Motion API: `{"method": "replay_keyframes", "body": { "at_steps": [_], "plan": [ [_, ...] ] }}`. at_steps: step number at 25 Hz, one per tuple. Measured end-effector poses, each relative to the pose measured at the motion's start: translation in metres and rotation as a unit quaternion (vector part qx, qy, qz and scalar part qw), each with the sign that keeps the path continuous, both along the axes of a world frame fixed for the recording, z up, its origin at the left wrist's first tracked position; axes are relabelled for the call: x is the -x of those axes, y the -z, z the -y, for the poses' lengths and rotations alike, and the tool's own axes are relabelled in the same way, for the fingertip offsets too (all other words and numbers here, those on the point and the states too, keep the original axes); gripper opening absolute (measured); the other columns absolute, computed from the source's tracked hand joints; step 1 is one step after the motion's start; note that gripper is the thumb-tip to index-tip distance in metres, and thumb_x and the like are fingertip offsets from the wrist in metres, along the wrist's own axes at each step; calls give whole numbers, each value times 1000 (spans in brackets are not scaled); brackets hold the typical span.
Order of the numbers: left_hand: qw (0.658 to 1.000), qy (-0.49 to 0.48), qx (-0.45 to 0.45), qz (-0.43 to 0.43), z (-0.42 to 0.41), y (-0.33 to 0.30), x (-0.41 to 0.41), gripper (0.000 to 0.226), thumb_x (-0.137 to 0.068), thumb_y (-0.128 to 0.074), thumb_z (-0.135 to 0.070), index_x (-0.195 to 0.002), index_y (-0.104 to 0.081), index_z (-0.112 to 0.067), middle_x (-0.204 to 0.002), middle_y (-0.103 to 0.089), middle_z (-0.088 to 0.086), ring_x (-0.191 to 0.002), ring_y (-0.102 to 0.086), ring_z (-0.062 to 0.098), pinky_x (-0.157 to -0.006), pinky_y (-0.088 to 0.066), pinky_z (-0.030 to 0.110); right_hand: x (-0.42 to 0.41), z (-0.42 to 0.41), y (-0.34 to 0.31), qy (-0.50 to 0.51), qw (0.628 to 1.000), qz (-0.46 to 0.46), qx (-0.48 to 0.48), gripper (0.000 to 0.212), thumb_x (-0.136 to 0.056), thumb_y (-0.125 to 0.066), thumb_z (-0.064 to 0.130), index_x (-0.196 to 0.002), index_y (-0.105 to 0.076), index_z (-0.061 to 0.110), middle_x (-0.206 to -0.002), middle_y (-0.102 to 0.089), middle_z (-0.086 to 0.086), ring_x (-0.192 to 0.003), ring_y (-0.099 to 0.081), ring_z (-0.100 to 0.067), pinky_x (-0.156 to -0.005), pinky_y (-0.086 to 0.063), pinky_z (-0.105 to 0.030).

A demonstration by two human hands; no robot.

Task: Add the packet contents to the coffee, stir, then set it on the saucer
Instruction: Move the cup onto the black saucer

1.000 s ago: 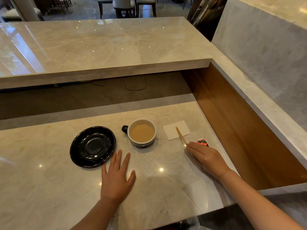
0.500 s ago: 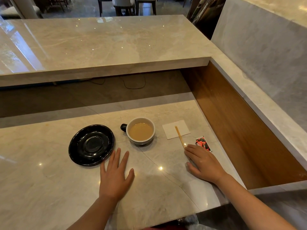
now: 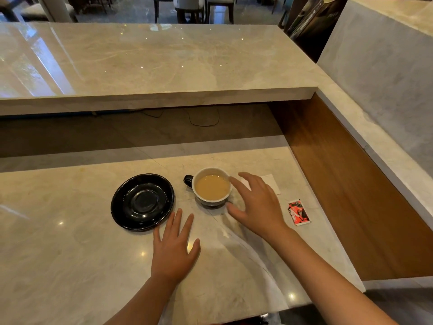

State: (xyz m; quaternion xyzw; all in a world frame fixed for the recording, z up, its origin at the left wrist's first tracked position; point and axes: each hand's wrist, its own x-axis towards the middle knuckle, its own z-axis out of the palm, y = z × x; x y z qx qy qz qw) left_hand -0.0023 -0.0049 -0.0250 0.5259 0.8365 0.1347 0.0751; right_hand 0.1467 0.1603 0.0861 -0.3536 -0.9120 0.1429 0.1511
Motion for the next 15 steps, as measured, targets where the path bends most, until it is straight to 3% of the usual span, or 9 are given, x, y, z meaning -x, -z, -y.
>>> {"method": "replay_keyframes", "body": {
  "at_steps": [3, 7, 9, 12, 15],
  "plan": [
    [1000, -11, 1, 2, -1, 0, -1, 64, -86, -26, -57, -144, -22, -29, -153, -18, 6, -139, -10, 22, -108, -12, 58, 47, 0, -8, -9, 994, 96, 49, 78, -75, -60, 56, -139, -24, 31, -154, -18, -8, -140, -17, -29, -106, -30, -49],
    [1000, -8, 1, -1, -2, 2, 0, 63, -86, -31, -55, -144, -22, -30, -153, -21, 7, -139, -12, 22, -107, -14, 59, 76, -7, -4, -29, 979, 191, 65, 91, -71, -64, 58, -142, -14, 31, -157, -5, -9, -142, -5, -33, -107, -26, -57],
    [1000, -9, 0, -2, -1, 3, 1, 64, -86, -31, -54, -144, -20, -31, -153, -18, 6, -139, -9, 21, -108, -11, 57, 82, -13, -5, -30, 973, 213, 82, 92, -70, -66, 55, -142, -14, 30, -156, -8, -10, -141, -10, -34, -105, -30, -56],
    [1000, -7, 0, 2, -1, 4, 1, 63, -87, -29, -55, -145, -16, -32, -154, -13, 4, -140, -2, 18, -110, -2, 51, 86, -22, -7, -42, 968, 229, 92, 89, -65, -71, 50, -138, -24, 28, -145, -31, -11, -127, -33, -34, -91, -43, -45],
    [1000, -3, 1, -3, 0, 4, 1, 63, -88, -31, -54, -145, -15, -32, -154, -13, 4, -140, -1, 18, -107, -1, 51, 89, -30, -9, -53, 962, 247, 103, 94, -60, -76, 47, -136, -25, 30, -137, -39, -10, -120, -40, -33, -86, -44, -42]
  ]
}}
